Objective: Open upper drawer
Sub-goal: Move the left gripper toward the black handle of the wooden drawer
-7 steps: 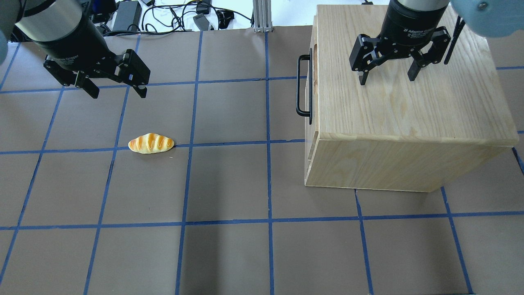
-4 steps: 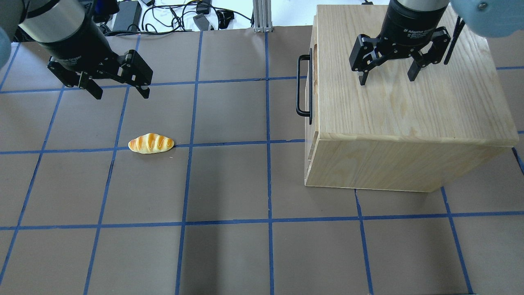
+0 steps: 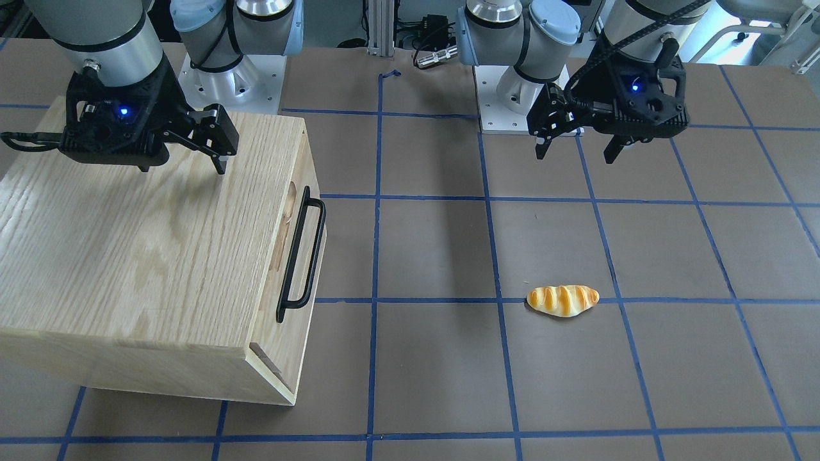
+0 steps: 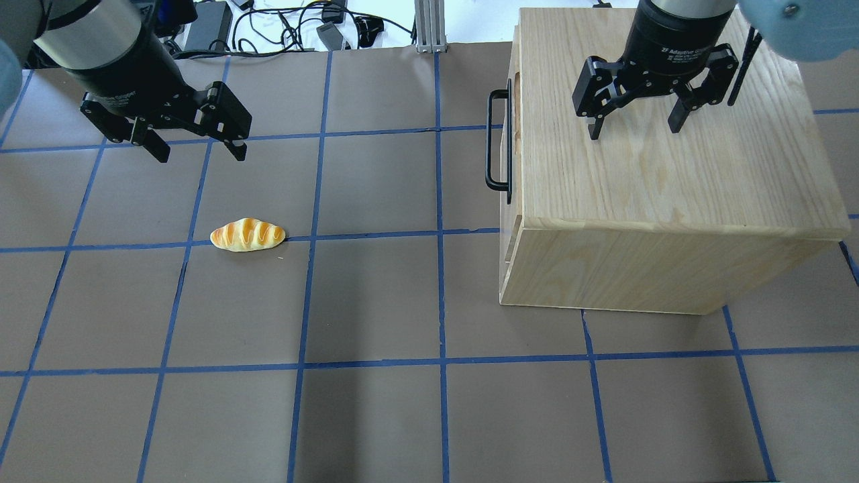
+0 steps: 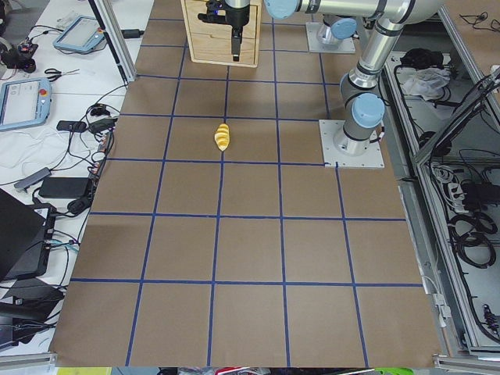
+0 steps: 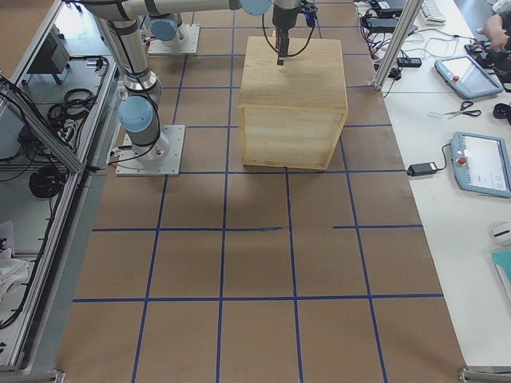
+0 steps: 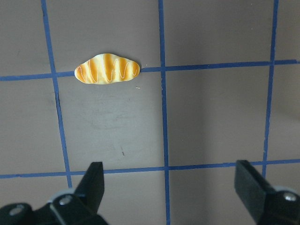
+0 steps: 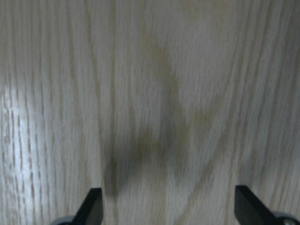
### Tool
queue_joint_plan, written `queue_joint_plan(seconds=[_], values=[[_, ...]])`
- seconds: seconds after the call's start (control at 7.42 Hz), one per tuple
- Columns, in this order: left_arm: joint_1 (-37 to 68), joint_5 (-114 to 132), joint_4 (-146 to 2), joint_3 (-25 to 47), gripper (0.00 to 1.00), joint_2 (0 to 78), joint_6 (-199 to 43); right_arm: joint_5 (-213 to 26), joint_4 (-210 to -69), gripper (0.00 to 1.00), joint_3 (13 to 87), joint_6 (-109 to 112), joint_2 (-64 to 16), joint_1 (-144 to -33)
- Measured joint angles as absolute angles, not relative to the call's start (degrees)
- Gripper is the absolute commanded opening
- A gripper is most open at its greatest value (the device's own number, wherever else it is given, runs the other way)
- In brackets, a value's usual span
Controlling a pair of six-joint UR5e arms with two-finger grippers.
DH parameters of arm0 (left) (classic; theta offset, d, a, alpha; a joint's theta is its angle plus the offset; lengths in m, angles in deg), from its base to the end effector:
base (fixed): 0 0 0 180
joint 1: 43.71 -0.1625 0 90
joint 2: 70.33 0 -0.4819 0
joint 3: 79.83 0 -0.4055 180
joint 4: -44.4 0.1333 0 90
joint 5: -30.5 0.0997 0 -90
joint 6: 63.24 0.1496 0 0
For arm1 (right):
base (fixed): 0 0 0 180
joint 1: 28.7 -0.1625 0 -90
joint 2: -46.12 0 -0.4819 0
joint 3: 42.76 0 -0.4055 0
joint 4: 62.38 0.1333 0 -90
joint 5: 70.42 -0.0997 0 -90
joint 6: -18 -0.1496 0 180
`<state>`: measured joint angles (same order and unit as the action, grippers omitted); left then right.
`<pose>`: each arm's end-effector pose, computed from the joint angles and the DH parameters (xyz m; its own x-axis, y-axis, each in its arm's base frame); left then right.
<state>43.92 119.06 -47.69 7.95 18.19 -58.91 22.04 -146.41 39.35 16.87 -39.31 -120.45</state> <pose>-0.1164 -0.5013 0.5237 -0.9991 0.0349 0.0229 0.0342 0.9990 -0.0299 0.1432 -0.5318 0.5124 -0.9990 -0.0128 0.0438 -0.0108 0.9989 0.0454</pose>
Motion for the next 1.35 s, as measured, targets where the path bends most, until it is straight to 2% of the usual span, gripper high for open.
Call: queue_joint_plan(seconds=[0.54, 1.35], values=[[46.35, 112.34, -42.29, 8.07, 1.0, 22.27, -67.68, 22.04, -146.4, 1.0, 39.34, 16.92, -39.31, -120.43], [59.38, 103.94, -23.64, 7.67, 1.0, 34.55, -82.16, 22.05, -146.41, 1.0, 39.36, 16.88, -39.31, -120.4]])
